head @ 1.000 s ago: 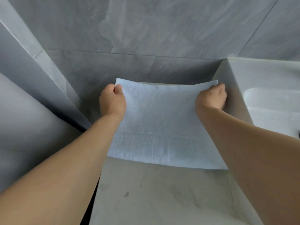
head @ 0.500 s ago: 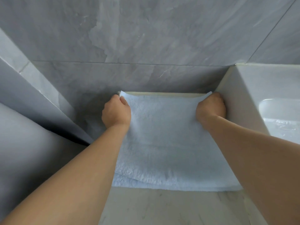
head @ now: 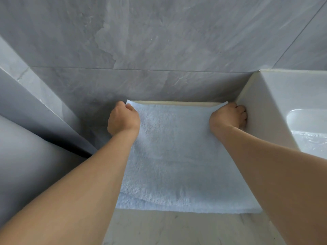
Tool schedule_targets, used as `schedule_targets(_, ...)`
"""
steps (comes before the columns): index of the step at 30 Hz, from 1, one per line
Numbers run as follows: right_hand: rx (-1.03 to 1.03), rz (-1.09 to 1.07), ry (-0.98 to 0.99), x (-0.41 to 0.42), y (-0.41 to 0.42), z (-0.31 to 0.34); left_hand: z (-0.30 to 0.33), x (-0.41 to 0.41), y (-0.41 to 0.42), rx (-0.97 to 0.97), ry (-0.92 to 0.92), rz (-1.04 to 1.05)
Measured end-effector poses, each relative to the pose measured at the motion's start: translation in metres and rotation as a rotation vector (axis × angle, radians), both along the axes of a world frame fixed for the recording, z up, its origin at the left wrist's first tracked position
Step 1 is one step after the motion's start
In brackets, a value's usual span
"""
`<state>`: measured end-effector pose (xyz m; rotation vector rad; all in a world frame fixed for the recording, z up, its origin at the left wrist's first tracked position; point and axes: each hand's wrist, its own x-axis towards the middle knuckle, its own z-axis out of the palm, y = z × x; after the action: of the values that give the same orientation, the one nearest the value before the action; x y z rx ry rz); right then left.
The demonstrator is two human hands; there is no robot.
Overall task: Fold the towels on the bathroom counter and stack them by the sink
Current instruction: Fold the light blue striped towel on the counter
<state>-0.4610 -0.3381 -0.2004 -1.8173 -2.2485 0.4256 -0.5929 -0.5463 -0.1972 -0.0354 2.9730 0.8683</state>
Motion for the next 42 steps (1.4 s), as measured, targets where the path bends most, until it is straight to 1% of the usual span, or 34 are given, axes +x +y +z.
schedule_targets(3, 0.046, 0.035, -0.069, -0.001, -0.003, -0.003, -0.003, 0.001, 0.002, -0.017, 0.002, 0.004)
schedule_targets(7, 0.136, 0.305, -0.274, 0.008, 0.004, -0.002, -0.008, 0.001, 0.005, -0.036, 0.011, -0.023)
schedule_targets(10, 0.174, 0.427, -0.366, 0.009, 0.012, 0.005, -0.008, 0.001, 0.007, -0.035, 0.101, -0.078)
schedule_targets(13, 0.239, 0.523, -0.416, 0.009, 0.014, 0.008, -0.007, 0.005, 0.007, 0.015, 0.206, -0.143)
schedule_targets(14, 0.254, 0.549, -0.414, 0.009, 0.014, 0.009, -0.006, 0.007, 0.006, -0.008, 0.247, -0.177)
schedule_targets(15, 0.266, 0.573, -0.403, 0.010, 0.015, 0.009, -0.006, 0.008, 0.005, -0.076, 0.303, -0.229)
schedule_targets(17, 0.285, 0.623, -0.360, 0.014, 0.017, 0.008, -0.008, 0.012, 0.003, -0.247, 0.430, -0.395)
schedule_targets(20, 0.294, 0.701, -0.285, 0.022, 0.018, 0.007, -0.008, 0.011, 0.007, -0.366, 0.525, -0.639)
schedule_targets(22, 0.310, 0.731, -0.281, 0.025, 0.019, 0.006, -0.007, 0.005, 0.010, -0.413, 0.515, -0.739)
schedule_targets(24, 0.320, 0.737, -0.286, 0.026, 0.020, 0.004, -0.005, -0.001, 0.011, -0.423, 0.481, -0.792)
schedule_targets(27, 0.310, 0.705, -0.273, 0.024, 0.021, 0.002, -0.003, -0.005, 0.011, -0.393, 0.443, -0.799)
schedule_targets(31, 0.303, 0.657, -0.247, 0.024, 0.021, -0.004, 0.000, -0.009, 0.014, -0.391, 0.343, -0.808)
schedule_targets(36, 0.329, 0.648, -0.226, 0.023, 0.020, -0.007, 0.004, -0.010, 0.012, -0.366, 0.332, -0.842)
schedule_targets(40, 0.345, 0.666, -0.256, 0.022, 0.021, -0.009, 0.007, -0.011, 0.013, -0.426, 0.347, -0.860)
schedule_targets(42, 0.325, 0.649, -0.261, 0.021, 0.021, -0.010, 0.008, -0.012, 0.013, -0.411, 0.326, -0.858)
